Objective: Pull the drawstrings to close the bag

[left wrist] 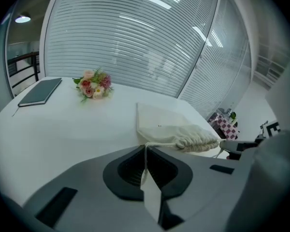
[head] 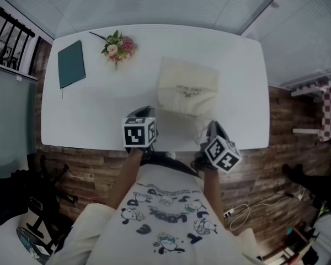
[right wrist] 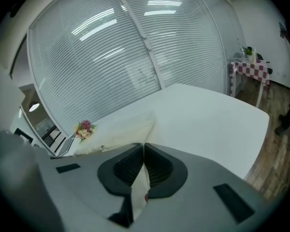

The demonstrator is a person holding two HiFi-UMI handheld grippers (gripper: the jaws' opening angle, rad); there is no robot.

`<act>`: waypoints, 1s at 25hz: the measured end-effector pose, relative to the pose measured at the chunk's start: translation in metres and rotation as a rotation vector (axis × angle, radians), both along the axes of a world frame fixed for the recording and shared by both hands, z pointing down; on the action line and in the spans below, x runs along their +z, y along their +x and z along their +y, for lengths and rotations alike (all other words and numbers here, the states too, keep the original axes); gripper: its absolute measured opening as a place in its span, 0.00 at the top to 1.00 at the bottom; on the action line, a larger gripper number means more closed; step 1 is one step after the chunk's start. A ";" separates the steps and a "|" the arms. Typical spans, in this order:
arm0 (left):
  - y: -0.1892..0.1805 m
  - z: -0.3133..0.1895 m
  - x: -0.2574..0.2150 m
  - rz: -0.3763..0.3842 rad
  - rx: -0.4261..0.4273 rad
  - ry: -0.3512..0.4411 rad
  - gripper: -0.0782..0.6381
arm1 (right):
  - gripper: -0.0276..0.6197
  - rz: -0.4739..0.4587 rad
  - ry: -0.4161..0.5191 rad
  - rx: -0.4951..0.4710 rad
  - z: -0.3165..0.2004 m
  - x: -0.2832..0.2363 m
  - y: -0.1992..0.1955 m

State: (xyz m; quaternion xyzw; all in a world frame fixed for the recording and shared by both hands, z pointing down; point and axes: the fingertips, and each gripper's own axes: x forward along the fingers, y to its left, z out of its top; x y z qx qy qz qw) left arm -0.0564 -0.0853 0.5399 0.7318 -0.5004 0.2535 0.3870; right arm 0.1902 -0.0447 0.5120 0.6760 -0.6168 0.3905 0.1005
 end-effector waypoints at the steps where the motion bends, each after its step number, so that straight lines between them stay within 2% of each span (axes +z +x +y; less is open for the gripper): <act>1: -0.001 0.000 0.001 0.002 -0.004 -0.002 0.83 | 0.92 -0.021 -0.003 0.018 0.001 0.002 0.002; 6: -0.012 -0.001 0.003 0.022 -0.046 -0.018 0.83 | 0.92 -0.094 -0.002 0.103 0.004 0.008 0.016; 12: -0.028 -0.002 0.008 0.038 -0.100 -0.035 0.83 | 0.92 -0.100 -0.004 0.141 0.007 0.012 0.024; 16: -0.039 -0.003 0.010 0.032 -0.127 -0.039 0.83 | 0.93 -0.196 -0.018 0.215 0.012 0.020 0.035; 18: -0.043 -0.003 0.012 0.009 -0.128 -0.037 0.83 | 0.93 -0.195 -0.026 0.177 0.012 0.023 0.029; 20: -0.044 -0.004 0.011 -0.015 -0.103 -0.018 0.83 | 0.93 -0.138 -0.028 0.095 0.011 0.023 0.021; 25: -0.036 -0.002 0.007 -0.076 0.057 0.047 0.83 | 0.93 0.056 -0.080 -0.113 0.020 0.030 0.013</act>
